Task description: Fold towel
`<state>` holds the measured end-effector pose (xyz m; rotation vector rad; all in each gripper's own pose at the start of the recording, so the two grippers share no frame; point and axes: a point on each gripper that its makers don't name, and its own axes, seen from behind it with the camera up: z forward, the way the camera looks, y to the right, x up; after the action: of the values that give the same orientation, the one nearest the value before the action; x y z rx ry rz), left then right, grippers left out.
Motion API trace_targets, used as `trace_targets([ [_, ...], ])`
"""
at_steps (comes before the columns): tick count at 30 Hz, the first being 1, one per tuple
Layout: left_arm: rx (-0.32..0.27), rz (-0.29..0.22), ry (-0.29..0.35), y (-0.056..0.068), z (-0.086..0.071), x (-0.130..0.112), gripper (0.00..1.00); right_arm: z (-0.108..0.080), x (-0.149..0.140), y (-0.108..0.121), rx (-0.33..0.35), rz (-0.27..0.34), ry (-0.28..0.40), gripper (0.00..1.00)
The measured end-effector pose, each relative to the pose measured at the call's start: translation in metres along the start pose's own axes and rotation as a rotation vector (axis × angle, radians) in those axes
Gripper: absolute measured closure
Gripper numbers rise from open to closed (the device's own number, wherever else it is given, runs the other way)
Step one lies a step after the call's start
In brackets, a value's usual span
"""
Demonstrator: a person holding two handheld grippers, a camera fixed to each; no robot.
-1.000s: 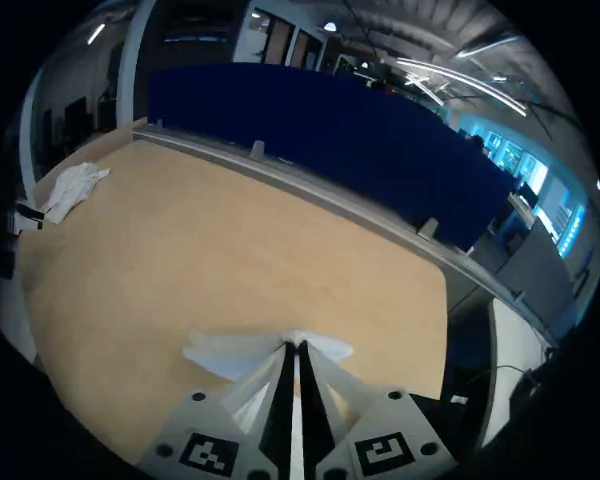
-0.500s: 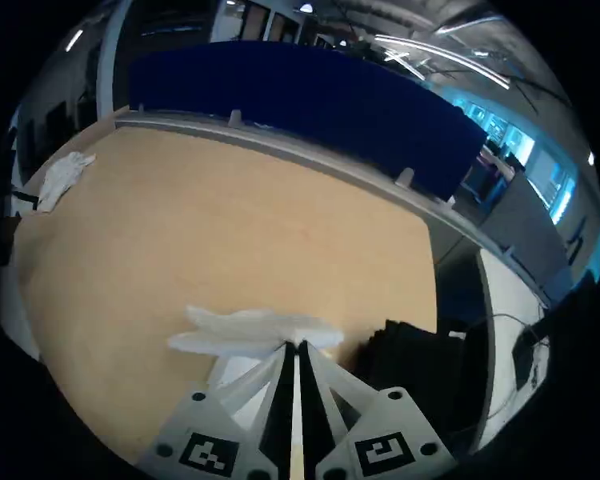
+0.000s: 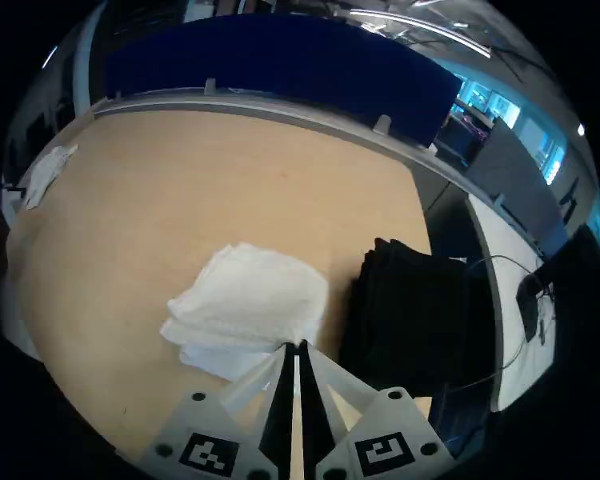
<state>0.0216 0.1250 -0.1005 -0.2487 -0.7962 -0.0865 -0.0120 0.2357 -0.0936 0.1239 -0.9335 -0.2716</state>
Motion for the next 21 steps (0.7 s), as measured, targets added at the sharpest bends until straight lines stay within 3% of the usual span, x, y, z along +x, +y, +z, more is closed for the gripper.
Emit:
trace_targets([
  [21, 0.021, 0.0, 0.007, -0.007, -0.011, -0.006, 0.08, 0.036, -0.071, 0.001, -0.035, 0.129, -0.116, 0.96],
])
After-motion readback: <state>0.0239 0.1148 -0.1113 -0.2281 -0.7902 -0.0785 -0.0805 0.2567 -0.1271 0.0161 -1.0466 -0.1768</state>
